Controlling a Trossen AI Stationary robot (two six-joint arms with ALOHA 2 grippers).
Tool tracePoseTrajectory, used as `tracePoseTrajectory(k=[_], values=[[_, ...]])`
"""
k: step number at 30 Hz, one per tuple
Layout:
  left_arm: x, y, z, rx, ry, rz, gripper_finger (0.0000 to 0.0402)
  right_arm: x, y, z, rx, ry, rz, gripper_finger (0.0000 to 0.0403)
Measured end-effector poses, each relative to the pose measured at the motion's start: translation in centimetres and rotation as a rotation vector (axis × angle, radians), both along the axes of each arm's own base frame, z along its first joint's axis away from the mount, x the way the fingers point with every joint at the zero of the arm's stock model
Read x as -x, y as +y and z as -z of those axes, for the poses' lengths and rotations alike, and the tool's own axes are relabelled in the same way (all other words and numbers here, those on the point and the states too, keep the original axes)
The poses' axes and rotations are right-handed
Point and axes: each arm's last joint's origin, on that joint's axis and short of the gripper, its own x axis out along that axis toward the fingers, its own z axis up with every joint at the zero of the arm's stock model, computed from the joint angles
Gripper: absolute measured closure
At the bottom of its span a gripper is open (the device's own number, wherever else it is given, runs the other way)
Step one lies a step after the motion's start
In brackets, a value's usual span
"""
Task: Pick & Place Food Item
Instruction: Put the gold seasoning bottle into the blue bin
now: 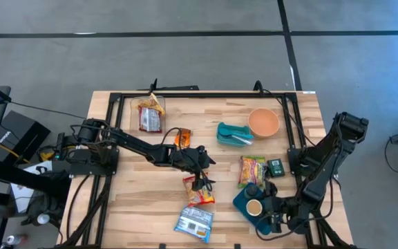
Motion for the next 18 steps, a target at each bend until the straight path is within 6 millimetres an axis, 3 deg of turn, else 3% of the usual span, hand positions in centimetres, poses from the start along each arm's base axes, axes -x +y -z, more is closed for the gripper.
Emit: tracePoseTrajectory(k=[18], values=[[0.0,0.0,0.0,0.0,0.0,0.0,0.0011,-0.13,0.21,0.18,-0.019,-0.003,0.004,0.0118]])
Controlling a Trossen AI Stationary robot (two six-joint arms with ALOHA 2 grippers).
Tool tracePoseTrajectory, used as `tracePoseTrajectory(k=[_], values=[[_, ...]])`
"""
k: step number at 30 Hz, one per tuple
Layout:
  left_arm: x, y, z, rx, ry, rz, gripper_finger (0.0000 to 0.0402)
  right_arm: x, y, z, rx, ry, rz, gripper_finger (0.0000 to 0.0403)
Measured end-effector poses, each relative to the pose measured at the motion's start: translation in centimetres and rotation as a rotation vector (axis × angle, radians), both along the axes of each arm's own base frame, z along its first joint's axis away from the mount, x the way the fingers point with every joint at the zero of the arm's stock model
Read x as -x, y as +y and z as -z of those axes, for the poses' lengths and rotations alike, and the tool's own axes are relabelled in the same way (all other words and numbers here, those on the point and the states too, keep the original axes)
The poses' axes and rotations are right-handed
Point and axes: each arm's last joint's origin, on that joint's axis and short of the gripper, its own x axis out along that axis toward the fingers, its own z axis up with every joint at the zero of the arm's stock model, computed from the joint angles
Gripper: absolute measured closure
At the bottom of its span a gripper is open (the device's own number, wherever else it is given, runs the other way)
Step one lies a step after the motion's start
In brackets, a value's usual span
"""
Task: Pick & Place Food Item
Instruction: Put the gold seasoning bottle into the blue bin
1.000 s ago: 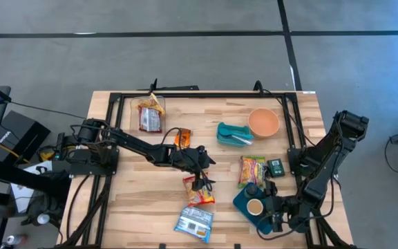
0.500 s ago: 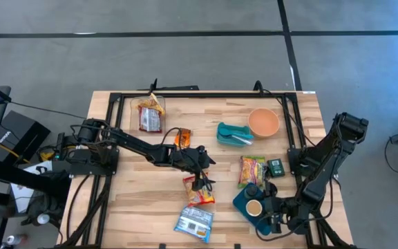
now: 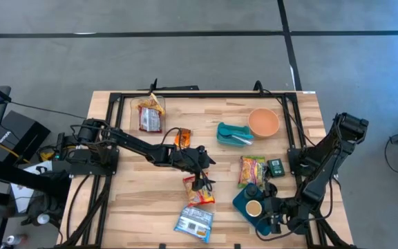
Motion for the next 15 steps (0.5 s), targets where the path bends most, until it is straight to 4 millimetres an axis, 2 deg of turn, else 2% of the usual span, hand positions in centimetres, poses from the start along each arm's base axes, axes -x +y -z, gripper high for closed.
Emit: tracePoseTrajectory(k=[15], values=[[0.01,0.0,0.01,0.0,0.0,0.0,0.0011,-0.01,0.04,0.03,-0.008,-0.002,0.001,0.0102]])
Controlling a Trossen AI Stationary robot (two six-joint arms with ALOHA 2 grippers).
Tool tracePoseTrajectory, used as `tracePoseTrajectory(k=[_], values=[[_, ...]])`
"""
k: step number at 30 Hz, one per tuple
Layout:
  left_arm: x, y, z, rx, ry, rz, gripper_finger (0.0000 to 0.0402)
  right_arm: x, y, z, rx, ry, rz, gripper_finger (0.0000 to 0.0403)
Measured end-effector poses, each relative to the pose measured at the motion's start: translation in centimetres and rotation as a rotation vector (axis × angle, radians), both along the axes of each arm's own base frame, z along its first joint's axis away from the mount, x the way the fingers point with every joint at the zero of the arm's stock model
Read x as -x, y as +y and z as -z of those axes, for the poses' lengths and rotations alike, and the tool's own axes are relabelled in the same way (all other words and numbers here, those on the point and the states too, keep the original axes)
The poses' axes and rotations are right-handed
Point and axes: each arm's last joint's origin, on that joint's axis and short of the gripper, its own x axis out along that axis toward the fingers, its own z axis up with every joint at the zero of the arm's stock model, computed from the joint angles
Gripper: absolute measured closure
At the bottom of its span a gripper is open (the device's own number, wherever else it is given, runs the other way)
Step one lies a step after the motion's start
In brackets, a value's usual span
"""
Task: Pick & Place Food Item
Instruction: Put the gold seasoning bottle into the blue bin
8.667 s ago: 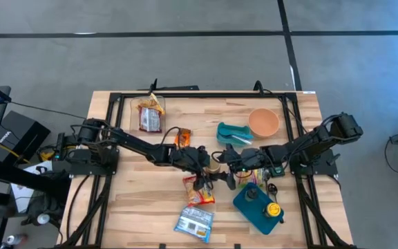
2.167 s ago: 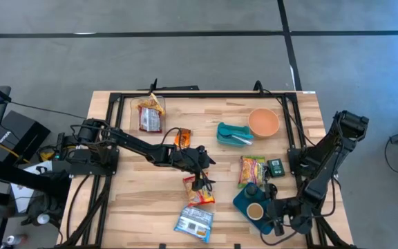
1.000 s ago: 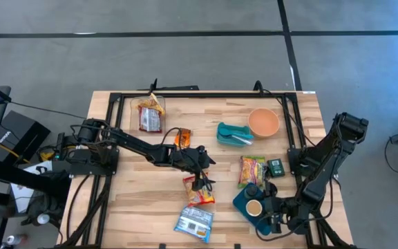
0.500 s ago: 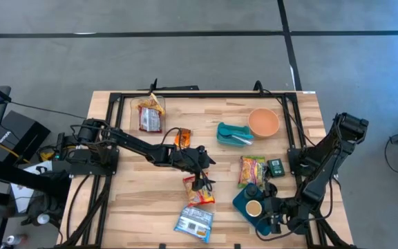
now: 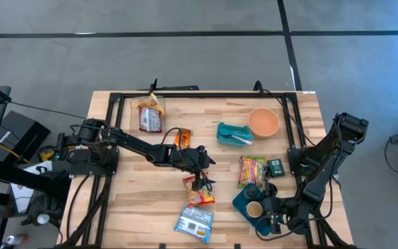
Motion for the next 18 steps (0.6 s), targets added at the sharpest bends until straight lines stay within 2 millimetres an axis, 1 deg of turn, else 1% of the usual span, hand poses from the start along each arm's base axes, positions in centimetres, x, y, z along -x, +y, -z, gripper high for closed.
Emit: tracePoseTrajectory(k=[18], values=[[0.0,0.0,-0.01,0.0,0.0,0.0,0.0011,0.01,0.05,0.03,-0.032,0.017,0.002,0.0101]])
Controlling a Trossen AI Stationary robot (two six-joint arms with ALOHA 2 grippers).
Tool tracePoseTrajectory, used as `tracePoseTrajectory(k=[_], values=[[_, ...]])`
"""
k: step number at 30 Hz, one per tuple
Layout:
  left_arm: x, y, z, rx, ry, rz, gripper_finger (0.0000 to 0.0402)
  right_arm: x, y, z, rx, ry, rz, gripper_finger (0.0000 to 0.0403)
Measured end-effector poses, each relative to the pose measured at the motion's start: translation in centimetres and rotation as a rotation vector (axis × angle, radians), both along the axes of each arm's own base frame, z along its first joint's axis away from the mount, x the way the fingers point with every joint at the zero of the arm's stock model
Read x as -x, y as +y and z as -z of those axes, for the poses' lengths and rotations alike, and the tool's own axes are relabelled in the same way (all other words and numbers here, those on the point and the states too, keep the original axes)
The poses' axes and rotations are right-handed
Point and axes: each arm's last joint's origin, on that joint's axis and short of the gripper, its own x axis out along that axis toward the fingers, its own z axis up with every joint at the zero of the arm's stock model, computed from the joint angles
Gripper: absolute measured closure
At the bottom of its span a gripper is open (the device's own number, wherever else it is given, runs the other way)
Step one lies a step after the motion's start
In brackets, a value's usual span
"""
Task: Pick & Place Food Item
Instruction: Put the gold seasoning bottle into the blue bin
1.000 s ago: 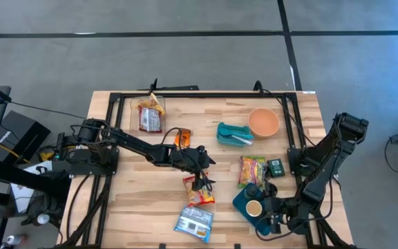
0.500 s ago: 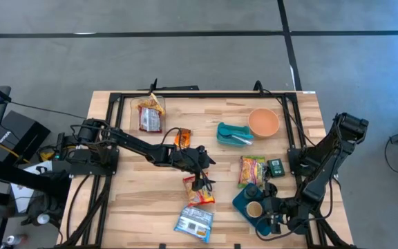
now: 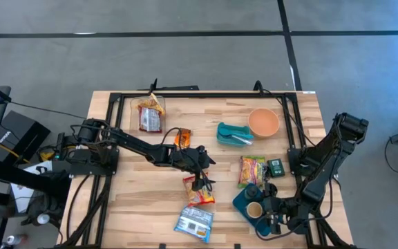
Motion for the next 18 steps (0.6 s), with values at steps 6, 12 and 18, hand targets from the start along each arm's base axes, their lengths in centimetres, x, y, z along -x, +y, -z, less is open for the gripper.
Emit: tracePoseTrajectory(k=[6,12,18], values=[[0.0,0.01,0.0,0.0,0.0,0.0,0.0011,-0.08,-0.01,-0.01,-0.029,-0.009,0.03,0.0101],[0.0,0.01,0.01,0.0,0.0,0.0,0.0011,-0.1,0.01,-0.03,-0.028,-0.014,0.029,0.0101],[0.0,0.01,0.0,0.0,0.0,0.0,0.0011,-0.13,0.05,-0.06,-0.033,-0.02,0.03,0.0101]])
